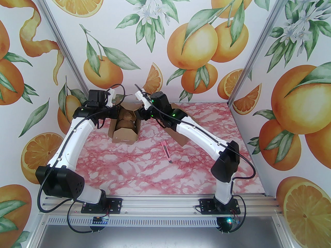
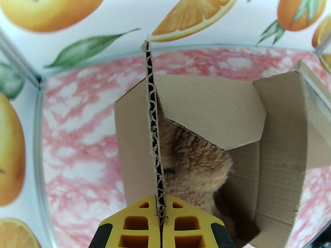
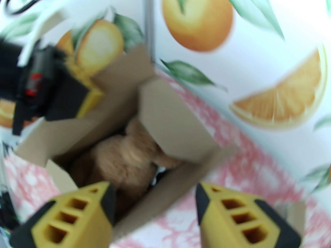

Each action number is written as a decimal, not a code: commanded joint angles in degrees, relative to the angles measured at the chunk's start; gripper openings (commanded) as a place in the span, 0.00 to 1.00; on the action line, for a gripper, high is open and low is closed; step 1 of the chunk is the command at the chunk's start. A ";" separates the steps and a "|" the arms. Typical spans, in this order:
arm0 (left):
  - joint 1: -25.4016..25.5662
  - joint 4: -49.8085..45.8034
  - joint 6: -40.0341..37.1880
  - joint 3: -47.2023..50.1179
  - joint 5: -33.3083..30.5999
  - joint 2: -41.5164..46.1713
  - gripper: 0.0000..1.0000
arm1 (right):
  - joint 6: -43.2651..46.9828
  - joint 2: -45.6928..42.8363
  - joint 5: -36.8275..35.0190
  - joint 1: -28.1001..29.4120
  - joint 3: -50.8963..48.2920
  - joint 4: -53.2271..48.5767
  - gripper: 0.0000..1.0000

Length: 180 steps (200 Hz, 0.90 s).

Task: Unpack the express box

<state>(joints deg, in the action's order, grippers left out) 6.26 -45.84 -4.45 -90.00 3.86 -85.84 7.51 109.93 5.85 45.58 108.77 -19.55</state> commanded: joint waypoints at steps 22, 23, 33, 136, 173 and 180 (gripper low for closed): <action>0.71 2.40 -4.49 -1.62 0.48 5.13 0.00 | 13.86 2.01 -0.83 0.12 -4.80 11.18 0.71; 0.74 2.41 -4.55 -1.56 0.51 5.19 0.00 | 14.20 1.94 -0.83 0.12 -4.80 11.37 0.71; 0.85 2.75 -4.77 -1.07 1.13 5.95 0.00 | 15.84 1.97 -0.93 0.12 -6.13 12.77 0.73; 2.24 3.12 -7.93 2.12 6.03 9.26 0.00 | 30.91 6.01 -26.97 3.93 -9.19 26.83 0.86; 2.76 4.01 -9.95 4.09 6.22 10.94 0.00 | 30.90 6.41 -31.21 3.77 -8.55 29.50 0.85; 2.77 3.97 -10.15 4.30 6.02 11.05 0.00 | 30.05 6.09 -31.19 3.64 -8.75 29.91 0.85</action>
<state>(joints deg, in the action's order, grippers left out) 7.68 -45.08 -11.42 -86.59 7.05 -78.15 37.10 115.31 -19.57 49.47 99.07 5.74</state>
